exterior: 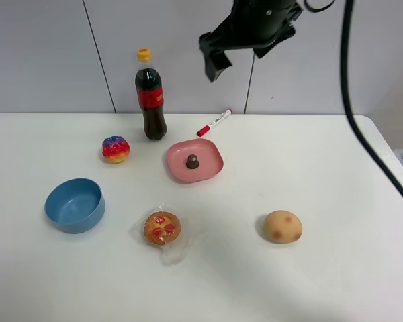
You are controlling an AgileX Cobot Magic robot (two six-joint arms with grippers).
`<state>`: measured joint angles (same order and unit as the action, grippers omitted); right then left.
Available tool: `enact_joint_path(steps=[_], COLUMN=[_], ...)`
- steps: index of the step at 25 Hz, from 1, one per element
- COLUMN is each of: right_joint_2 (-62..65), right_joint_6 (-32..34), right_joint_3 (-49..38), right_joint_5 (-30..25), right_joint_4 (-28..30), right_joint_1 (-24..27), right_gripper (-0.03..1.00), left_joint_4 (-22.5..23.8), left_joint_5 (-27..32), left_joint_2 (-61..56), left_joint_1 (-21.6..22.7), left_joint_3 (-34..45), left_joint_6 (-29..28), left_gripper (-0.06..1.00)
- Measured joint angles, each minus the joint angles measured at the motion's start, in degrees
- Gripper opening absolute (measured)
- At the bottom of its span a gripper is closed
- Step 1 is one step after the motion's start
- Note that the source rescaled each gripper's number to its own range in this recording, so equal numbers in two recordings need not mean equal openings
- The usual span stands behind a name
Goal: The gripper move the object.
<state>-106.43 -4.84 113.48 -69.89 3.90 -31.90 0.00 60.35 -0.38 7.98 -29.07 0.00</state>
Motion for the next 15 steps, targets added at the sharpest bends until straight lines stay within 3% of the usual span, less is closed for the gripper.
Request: enact_joint_path(steps=[10,15], right_joint_2=[9.8,18.4], right_joint_6=[0.4,0.7], right_joint_3=[-0.4,-9.7], right_joint_5=[-0.1,0.0], right_joint_4=[6.5,7.1], right_joint_1=[21.2,32.0], right_gripper=[0.93,0.93], left_joint_4=[0.0,0.0], left_joint_5=[0.0,0.0], left_joint_2=[0.0,0.0], left_joint_1=[0.0,0.0], left_joint_3=[0.0,0.0], left_joint_6=[0.0,0.0], left_gripper=[1.0,1.0])
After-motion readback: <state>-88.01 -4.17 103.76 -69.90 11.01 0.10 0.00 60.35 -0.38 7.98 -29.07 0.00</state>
